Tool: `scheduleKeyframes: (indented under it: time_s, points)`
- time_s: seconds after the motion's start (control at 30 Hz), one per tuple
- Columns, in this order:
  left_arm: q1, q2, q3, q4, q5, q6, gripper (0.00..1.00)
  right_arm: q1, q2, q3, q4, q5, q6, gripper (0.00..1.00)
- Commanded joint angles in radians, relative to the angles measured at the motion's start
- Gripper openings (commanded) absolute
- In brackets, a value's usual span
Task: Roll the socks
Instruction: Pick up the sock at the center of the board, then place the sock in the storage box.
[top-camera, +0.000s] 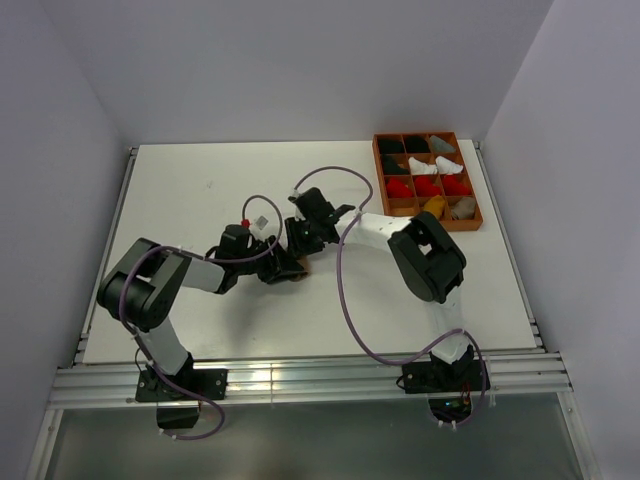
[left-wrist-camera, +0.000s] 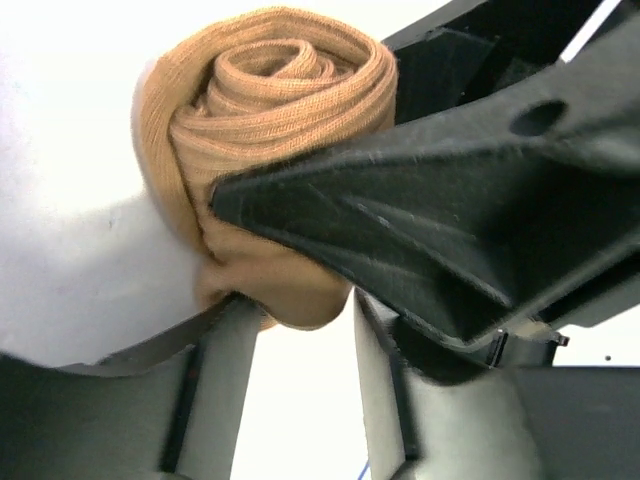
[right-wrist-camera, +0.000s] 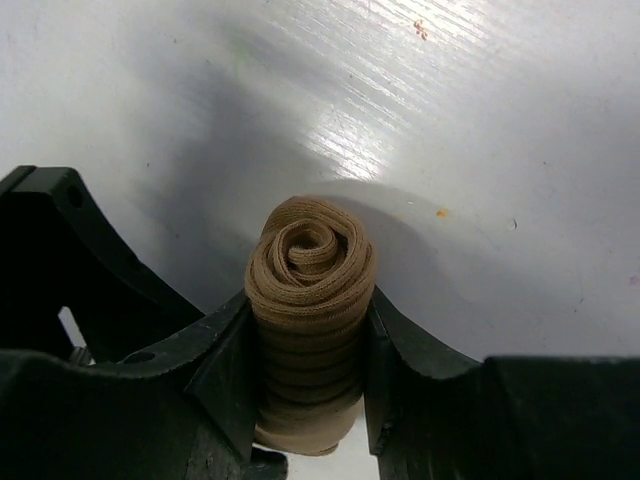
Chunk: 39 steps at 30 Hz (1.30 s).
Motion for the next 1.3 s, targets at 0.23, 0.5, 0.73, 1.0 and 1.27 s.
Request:
scheduleKeyframes:
  time_s: [0.23,0.5,0.73,1.0,1.27]
  points:
    - [0.024,-0.343,-0.038,-0.359,-0.350,0.081,0.60,0.026,-0.015,-0.057,-0.278,0.196,-0.076,0.00]
    - [0.025,-0.647,0.040,-0.711,-0.546,0.142,0.64,-0.062,-0.156,-0.082,-0.264,0.227,-0.085,0.00]
    - [0.068,-0.819,0.189,-0.972,-0.662,0.230,0.72,-0.229,-0.316,-0.092,-0.241,0.308,-0.132,0.00]
    - [0.093,-1.021,0.278,-1.150,-0.943,0.322,0.80,-0.419,-0.406,-0.051,-0.170,0.477,-0.178,0.00]
    - [0.093,-1.206,0.179,-1.149,-1.119,0.342,0.80,-0.528,-0.307,0.049,-0.134,0.671,-0.124,0.00]
